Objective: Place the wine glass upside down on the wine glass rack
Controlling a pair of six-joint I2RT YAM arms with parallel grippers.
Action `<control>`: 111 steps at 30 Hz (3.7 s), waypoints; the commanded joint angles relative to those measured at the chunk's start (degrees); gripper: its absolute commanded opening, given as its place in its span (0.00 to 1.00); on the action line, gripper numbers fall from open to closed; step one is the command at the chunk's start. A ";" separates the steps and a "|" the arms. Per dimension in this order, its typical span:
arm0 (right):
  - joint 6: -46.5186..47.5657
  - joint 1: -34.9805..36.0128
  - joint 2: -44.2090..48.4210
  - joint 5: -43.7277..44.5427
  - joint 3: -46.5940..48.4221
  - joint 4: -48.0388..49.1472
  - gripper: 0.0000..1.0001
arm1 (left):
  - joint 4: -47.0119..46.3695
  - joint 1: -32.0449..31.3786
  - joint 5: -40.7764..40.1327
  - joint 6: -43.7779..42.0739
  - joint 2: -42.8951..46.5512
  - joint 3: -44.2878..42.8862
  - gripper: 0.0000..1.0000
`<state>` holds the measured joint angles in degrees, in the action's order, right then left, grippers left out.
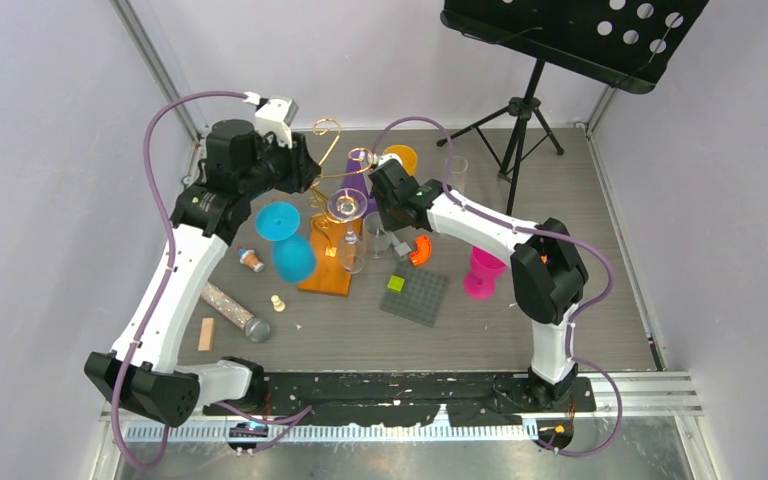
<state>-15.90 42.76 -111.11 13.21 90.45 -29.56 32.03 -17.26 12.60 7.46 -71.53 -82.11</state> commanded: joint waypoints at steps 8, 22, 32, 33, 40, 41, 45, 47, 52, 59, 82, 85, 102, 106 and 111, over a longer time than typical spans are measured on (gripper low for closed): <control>-3.94 -1.00 14.12 -2.45 -9.22 4.34 0.05 | 1.33 0.03 0.48 1.32 -1.58 -3.32 0.48; -5.89 -1.80 16.98 -5.66 -8.51 4.74 0.05 | 0.14 0.03 -4.15 0.20 0.78 -5.10 0.75; -5.83 -2.40 20.28 -5.55 -8.52 4.10 0.05 | -1.69 0.03 -6.12 -0.17 2.45 -9.13 0.86; -5.82 -2.50 20.93 -5.43 -8.65 3.86 0.05 | -1.70 0.03 -5.98 0.16 2.87 -9.24 0.87; -5.56 -2.75 26.63 -3.67 -9.29 2.94 0.05 | -2.72 0.03 -6.15 1.27 7.18 -9.08 0.90; -5.51 -2.83 27.25 -3.31 -9.23 2.87 0.05 | -2.89 0.03 -6.26 1.40 7.93 -9.08 0.91; -4.31 -2.86 31.34 -0.68 -8.22 1.53 0.05 | -4.91 0.03 -7.02 2.11 11.11 -8.18 0.93; -3.20 -2.90 33.73 1.53 -8.33 1.26 0.05 | -7.35 0.03 -6.91 2.87 13.05 -6.72 0.95; -1.17 -3.34 41.33 6.57 -9.08 2.06 0.05 | -13.52 0.03 -2.71 3.24 16.77 -3.31 0.98; 5.96 -3.39 55.35 7.24 -18.17 19.49 0.05 | -18.00 -0.10 6.80 1.84 19.84 0.46 1.00; 3.49 -3.32 68.59 -21.21 -36.95 68.66 0.05 | -39.19 -26.12 -11.09 -11.27 18.18 11.65 0.72; 2.98 -3.31 68.26 -22.56 -37.35 70.03 0.05 | -41.11 -28.02 -11.06 -12.31 17.95 12.41 0.71; 2.92 -3.32 67.64 -25.34 -38.31 71.68 0.05 | -43.81 -31.20 -3.66 -11.78 18.24 13.27 0.68; 2.81 -3.34 67.47 -25.73 -38.40 71.55 0.05 | -43.87 -31.74 -2.61 -11.65 17.66 12.98 0.67; 2.47 -3.28 67.28 -26.97 -38.34 71.36 0.05 | -44.63 -32.30 -3.11 -11.60 17.06 12.69 0.63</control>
<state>-12.27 39.35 -44.14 -12.88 51.09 35.79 -8.51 -49.01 9.06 -3.86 -54.13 -68.12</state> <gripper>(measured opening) 0.148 0.665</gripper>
